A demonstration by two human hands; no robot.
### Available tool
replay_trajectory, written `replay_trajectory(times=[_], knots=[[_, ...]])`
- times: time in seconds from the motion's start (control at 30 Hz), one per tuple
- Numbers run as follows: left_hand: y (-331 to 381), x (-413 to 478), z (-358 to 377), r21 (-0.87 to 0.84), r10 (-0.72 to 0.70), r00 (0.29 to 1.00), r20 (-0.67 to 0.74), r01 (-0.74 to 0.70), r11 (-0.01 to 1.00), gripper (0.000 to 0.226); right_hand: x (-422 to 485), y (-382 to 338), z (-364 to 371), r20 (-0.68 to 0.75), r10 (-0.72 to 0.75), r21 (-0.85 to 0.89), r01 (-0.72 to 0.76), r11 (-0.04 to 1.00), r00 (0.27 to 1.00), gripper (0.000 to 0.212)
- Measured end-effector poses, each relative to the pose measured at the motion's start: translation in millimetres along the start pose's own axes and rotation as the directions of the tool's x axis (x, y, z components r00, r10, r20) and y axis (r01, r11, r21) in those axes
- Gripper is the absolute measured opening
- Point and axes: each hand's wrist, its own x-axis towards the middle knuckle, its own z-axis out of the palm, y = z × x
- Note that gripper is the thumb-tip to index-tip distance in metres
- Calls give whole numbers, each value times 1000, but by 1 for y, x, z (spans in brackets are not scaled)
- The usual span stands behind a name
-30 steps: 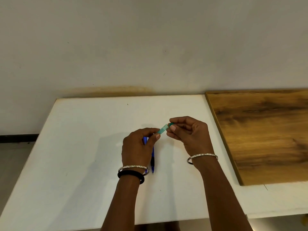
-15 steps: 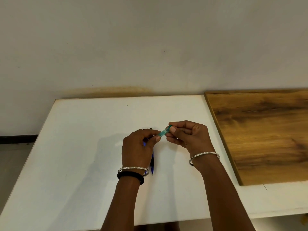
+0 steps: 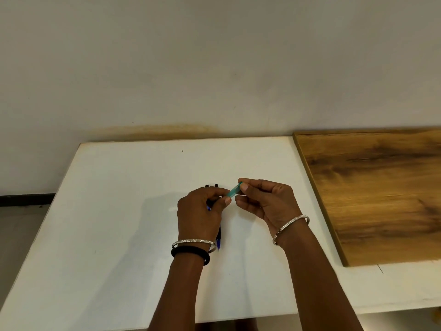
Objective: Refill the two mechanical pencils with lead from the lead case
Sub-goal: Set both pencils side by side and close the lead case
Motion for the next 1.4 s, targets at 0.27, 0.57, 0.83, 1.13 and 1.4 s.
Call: replay_trajectory(times=[0.27, 0.57, 0.83, 1.13, 1.4], knots=[[1, -1, 3, 14, 48, 997, 63, -49, 999, 10, 2, 5, 5, -147, -7, -44, 1, 999, 989, 30], [-12, 2, -8, 123, -225, 963, -147, 243, 962, 5, 9, 14, -2, -131, -227, -561, 116, 819, 965, 19], [-18, 2, -12, 144, -278, 953, -121, 294, 945, 5, 13, 27, 7, 56, -291, -823, 209, 528, 955, 33], [-24, 4, -12, 127, -297, 950, -91, 307, 943, 4, 16, 34, 13, 86, -387, -889, 246, 385, 918, 23], [-28, 6, -14, 141, -298, 950, -91, 308, 941, 4, 17, 39, 17, 15, -396, -882, 199, 428, 918, 21]])
